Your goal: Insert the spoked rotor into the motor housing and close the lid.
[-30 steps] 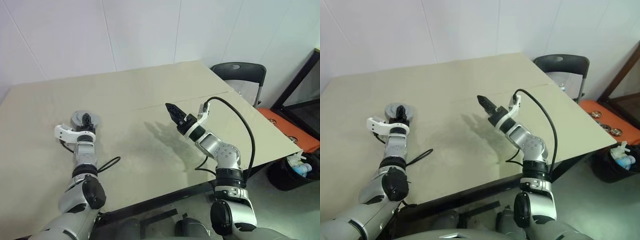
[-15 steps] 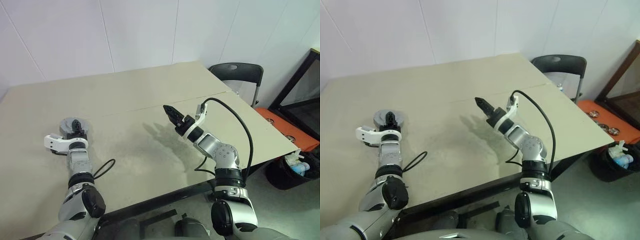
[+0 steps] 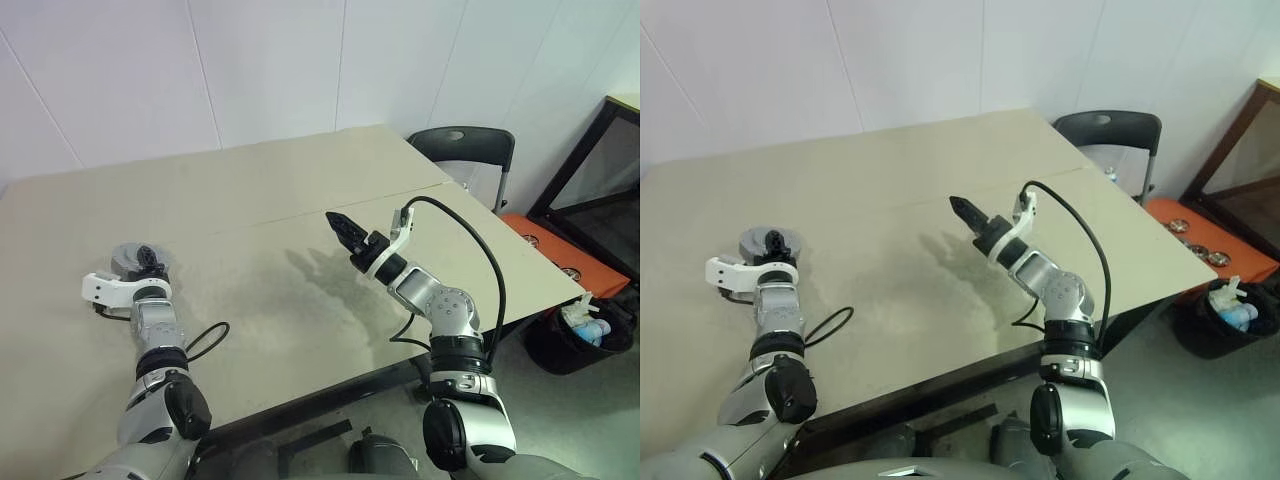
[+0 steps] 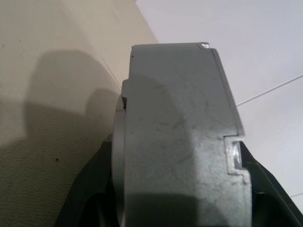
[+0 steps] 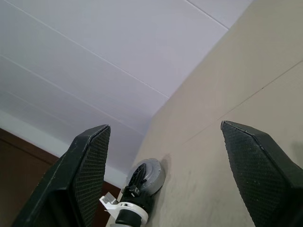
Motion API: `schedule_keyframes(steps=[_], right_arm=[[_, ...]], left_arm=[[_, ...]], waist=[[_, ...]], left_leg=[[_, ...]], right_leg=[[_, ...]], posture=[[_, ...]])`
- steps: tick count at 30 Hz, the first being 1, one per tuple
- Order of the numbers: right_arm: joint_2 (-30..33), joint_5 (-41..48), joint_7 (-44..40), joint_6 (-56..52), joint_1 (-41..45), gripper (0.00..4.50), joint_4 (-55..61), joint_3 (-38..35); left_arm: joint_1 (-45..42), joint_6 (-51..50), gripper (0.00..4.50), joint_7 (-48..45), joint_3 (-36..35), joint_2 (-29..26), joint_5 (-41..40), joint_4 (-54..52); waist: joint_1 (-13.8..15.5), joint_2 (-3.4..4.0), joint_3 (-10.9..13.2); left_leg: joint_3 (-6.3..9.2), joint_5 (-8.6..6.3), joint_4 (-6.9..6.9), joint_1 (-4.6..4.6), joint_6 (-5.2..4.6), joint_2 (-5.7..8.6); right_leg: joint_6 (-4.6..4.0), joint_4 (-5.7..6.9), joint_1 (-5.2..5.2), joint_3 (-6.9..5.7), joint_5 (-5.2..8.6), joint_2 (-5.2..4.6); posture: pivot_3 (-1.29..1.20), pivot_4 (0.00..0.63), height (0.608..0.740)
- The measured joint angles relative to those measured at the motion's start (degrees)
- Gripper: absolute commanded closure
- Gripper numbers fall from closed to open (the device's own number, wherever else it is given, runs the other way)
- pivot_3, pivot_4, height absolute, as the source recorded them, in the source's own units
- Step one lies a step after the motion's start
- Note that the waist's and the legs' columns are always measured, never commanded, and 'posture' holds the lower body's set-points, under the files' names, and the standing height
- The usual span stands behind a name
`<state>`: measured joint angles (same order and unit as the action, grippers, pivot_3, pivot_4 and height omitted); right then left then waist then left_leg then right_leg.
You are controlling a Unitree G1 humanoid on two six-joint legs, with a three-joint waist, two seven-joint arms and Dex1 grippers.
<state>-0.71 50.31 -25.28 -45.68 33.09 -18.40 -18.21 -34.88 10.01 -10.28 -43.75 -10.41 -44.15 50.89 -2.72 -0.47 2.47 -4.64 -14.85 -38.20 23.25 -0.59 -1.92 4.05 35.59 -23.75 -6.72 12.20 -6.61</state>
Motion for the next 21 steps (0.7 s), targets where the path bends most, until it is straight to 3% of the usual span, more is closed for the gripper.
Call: schedule_keyframes(steps=[2,8,21], right_arm=[[0.00,-0.11,-0.06,0.02,0.03,0.62,-0.21,0.04],[-0.02,-0.93,-0.49,0.25,0.25,0.62,-1.18,0.87],[0.64,-2.20,-1.21,0.26,0.31,0.62,-1.25,1.02]], left_arm=[[0.00,0.53,1.62,1.11,0.24,0.00,0.45,0.00],[-0.30,3.44,0.03,7.56,1.88,-0.06,3.60,-0.33],[0.68,10.68,0.03,25.54,6.37,-4.82,15.65,4.79]], waist=[[-0.12,0.01,0.00],[-1.30,0.08,-0.06],[-3.93,0.08,-0.08]], left_leg=[[-0.01,0.00,0.01,-0.11,0.00,-0.02],[-0.07,-0.09,0.21,-0.85,0.13,-0.16],[-0.18,-0.33,0.31,-1.15,0.50,-0.90]], right_leg=[[0.00,0.00,0.09,0.00,0.00,0.01],[0.01,-0.09,0.66,0.00,0.02,0.02],[-0.09,-0.12,0.30,0.00,-0.04,0.73]], posture=[[0.00,0.000,0.740],[0.00,0.000,0.740],[0.00,0.000,0.740]])
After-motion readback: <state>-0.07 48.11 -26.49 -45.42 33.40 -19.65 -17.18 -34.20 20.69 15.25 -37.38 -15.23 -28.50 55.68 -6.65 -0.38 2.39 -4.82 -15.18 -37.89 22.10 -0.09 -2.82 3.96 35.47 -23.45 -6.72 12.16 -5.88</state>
